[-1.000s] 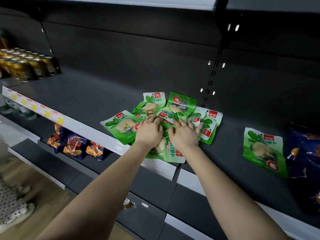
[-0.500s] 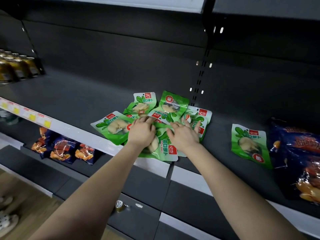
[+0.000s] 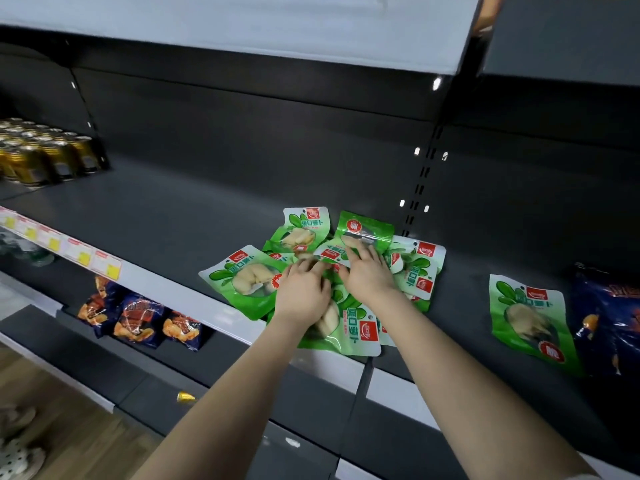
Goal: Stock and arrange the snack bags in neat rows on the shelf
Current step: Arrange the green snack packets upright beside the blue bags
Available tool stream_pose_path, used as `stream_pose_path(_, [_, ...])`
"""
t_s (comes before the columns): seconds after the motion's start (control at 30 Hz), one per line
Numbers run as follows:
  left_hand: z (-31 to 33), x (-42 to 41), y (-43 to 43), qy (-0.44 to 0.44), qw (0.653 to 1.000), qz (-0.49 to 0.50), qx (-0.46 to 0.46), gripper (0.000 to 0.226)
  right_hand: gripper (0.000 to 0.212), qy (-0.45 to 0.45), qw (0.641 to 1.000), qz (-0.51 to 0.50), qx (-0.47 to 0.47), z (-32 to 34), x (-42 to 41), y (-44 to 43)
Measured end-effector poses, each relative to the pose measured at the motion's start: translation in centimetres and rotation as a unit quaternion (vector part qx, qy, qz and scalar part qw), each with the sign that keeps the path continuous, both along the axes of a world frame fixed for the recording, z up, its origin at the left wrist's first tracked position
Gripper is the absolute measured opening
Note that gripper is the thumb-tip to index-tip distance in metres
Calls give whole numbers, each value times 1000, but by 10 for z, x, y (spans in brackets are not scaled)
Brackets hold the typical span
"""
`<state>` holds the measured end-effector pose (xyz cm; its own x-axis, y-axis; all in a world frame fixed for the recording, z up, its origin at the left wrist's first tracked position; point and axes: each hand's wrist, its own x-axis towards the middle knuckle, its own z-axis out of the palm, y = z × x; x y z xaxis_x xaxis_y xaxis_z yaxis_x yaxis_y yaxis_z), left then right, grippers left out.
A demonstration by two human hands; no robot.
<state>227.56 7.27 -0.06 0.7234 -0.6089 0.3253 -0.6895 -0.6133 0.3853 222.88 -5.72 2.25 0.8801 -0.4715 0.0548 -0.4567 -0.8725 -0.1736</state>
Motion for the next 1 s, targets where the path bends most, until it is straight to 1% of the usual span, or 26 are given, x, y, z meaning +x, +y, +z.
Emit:
stream_pose_path(0.17, [0, 2, 0, 5, 1000, 3, -2, 42, 47, -10, 1000, -13, -6, 3, -3, 1])
stream_pose_path(0.23, [0, 1, 0, 7, 1000, 5, 0, 43, 48, -8, 999, -31, -10, 2, -2, 6])
stream_pose_path(0.33, [2, -1, 0, 15, 1000, 12, 3, 45, 50, -31, 999, -38, 4, -1, -4, 10])
stream_pose_path(0.5, [6, -6, 2, 40, 998, 20, -45, 65, 53, -22, 999, -13, -18, 5, -30, 19])
stream_pose_path(0.6, [8, -8, 3, 41, 998, 12, -54, 72, 51, -24, 999, -22, -19, 11, -50, 16])
stream_pose_path(0.7, [11, -8, 4, 33, 998, -2, -57, 73, 32, -81, 995, -51, -4, 28, -67, 3])
stream_pose_path(0.77, [20, -11, 2, 32, 998, -10, -55, 70, 27, -153, 987, -56, 2, 44, -78, -9])
stream_pose_path(0.8, [26, -14, 0, 42, 997, -18, -66, 70, 26, -201, 979, -47, 3, 51, -83, -14])
stream_pose_path(0.9, [52, -25, -10, 106, 980, -62, -157, 71, 21, -347, 937, -8, 28, 71, -96, -24])
stream_pose_path(0.97, [71, -34, -15, 132, 967, -100, -193, 65, 21, -403, 914, -11, 42, 85, -103, -27])
stream_pose_path(1.0, [80, -41, -17, 150, 961, -117, -199, 56, 22, -422, 905, -22, 49, 92, -108, -26])
